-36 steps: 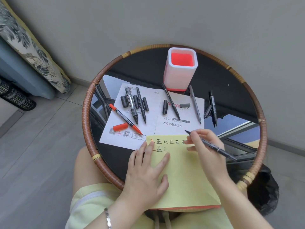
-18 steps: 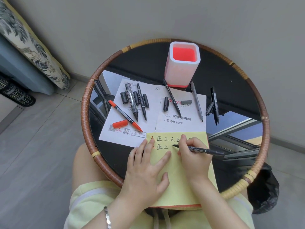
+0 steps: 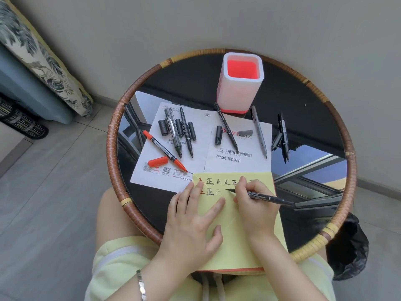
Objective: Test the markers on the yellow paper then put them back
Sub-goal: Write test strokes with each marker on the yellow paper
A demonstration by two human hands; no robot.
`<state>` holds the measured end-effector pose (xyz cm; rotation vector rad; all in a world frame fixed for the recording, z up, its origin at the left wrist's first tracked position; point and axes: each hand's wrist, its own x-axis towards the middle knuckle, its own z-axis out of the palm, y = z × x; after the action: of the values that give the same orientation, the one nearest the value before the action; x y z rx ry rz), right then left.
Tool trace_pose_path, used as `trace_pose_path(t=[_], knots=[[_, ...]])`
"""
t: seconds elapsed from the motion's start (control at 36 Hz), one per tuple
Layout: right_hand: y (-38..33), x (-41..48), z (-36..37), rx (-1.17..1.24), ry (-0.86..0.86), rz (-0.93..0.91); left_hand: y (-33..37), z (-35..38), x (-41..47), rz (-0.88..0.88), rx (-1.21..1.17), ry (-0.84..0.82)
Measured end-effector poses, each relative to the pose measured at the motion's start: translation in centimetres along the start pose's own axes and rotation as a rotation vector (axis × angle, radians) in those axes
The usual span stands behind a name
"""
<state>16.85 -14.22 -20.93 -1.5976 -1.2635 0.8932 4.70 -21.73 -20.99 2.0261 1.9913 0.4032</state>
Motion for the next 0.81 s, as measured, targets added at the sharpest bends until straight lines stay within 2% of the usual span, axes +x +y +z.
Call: trace_pose_path(t=[0.67,0.81], knots=[[0.41,-0.01,0.12,0.022,0.014,-0.016,0.01,0.03,0.04,0.001,0.018,-0.008],[0.35,0.01,0.0,0.013,-0.029,-0.035,0.02,0.03,-0.01,-0.004,0.016,-0.012]])
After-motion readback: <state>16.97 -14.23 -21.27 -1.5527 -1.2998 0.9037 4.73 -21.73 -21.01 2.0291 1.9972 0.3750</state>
